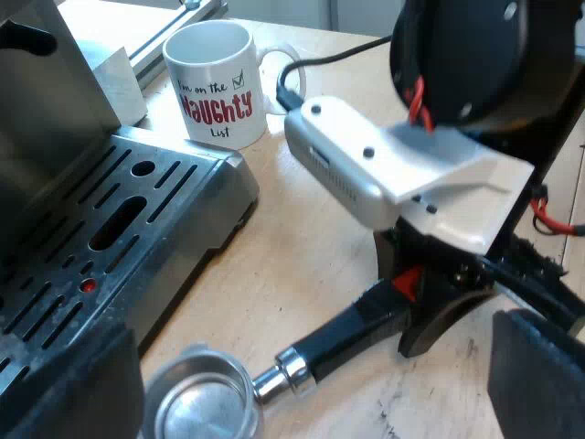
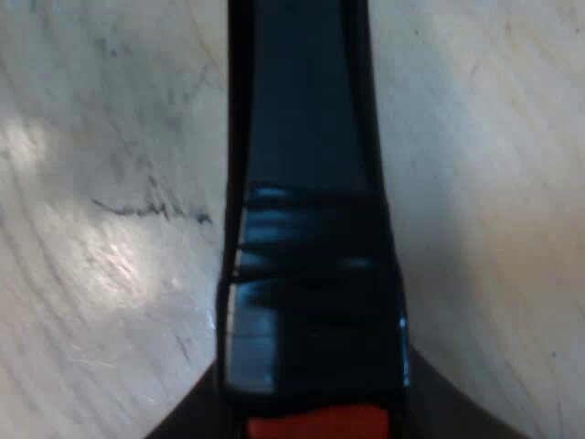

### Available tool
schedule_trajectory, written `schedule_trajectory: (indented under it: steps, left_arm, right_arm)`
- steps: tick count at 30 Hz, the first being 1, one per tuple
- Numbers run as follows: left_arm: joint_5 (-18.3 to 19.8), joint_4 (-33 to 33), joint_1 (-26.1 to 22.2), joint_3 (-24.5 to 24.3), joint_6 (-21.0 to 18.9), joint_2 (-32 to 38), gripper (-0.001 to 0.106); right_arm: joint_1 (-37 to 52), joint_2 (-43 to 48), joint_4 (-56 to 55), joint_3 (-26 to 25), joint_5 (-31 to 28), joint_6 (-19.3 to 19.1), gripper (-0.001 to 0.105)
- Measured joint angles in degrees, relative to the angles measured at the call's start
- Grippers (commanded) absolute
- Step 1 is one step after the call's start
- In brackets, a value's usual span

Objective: Grind coffee beans and then tamp

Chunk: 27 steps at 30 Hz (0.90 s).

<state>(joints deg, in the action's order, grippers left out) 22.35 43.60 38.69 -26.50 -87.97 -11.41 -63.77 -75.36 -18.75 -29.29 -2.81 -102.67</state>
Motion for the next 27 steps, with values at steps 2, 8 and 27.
schedule_trajectory:
  steps: [2, 8, 27]
  left_arm:
    - [0.0, 0.0, 0.0, 0.0, 0.0, 0.0, 0.078]
    - [0.0, 0.0, 0.0, 0.0, 0.0, 0.0, 0.078]
    - [0.0, 0.0, 0.0, 0.0, 0.0, 0.0, 0.078]
  right_arm:
    - [0.0, -1.4, 0.2, 0.0, 0.0, 0.7, 0.0]
    - [0.0, -3.5, 1.4, 0.0, 0.0, 2.4, 0.0]
    - [0.0, -3.5, -4.6, -1.8, 0.0, 4.8, 0.0]
